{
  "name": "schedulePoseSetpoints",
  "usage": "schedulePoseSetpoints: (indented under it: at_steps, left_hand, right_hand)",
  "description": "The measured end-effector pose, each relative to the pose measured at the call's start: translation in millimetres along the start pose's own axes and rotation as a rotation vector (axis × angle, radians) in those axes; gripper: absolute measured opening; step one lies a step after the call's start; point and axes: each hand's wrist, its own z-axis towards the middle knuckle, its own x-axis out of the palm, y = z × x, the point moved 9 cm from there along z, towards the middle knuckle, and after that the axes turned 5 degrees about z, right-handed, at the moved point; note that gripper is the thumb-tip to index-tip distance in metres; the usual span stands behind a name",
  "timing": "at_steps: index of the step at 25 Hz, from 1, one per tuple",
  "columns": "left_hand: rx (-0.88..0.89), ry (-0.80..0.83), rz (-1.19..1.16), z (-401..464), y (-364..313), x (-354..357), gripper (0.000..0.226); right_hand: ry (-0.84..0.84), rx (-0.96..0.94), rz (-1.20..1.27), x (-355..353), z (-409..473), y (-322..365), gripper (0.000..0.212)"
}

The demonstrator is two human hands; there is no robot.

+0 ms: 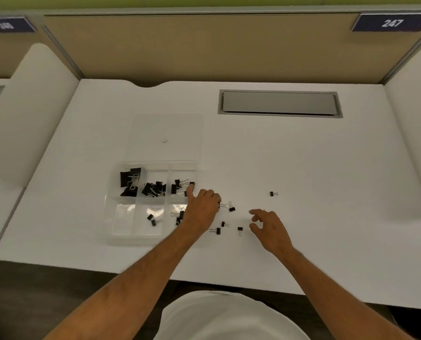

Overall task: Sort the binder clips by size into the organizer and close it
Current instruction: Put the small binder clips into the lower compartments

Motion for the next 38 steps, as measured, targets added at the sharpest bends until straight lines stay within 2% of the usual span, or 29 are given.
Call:
schedulePoseSetpoints:
  at_steps: [6,10,15,19,22,25,33,38]
  left_hand:
    - [-0.168,-0.082,-0.156,-48,32,-27,0.015]
    - [-0.267,-0.101,-0.226,-70,56,-32,0.015]
    - [-0.298,-0.099,-0.283,-81,69,-34,0.015]
    - [-0.234,-0.102,-0.299,-77,82,-27,0.015]
    - [-0.183,-0.134,-0.336,-66,103,-28,0.019]
    - [-0.139,-0.134,-0.367,-57,128,-24,0.018]
    - [-0.072,-0.179,-0.393,-82,179,-9,0.020]
    - [-0.079,-0.165,-0.328,-85,197,1,0.014]
  right_hand:
    - [0.053,-0.036,-0.207,33,43,55,0.038]
    - [0.047,-0.018,-0.291,47,59,56,0.030]
    - [0.010,-0.058,-0.288,52,62,48,0.020]
    - [-0.005,-0.071,-0.104,47,54,47,0.034]
    - [-0.079,-0.076,0.055,37,46,63,0.053]
    - [-0.144,-0.076,0.130,40,43,83,0.063]
    - [-0.274,-0.046,0.259,70,22,127,0.068]
    - [-0.299,-0.012,0.250,80,5,125,0.068]
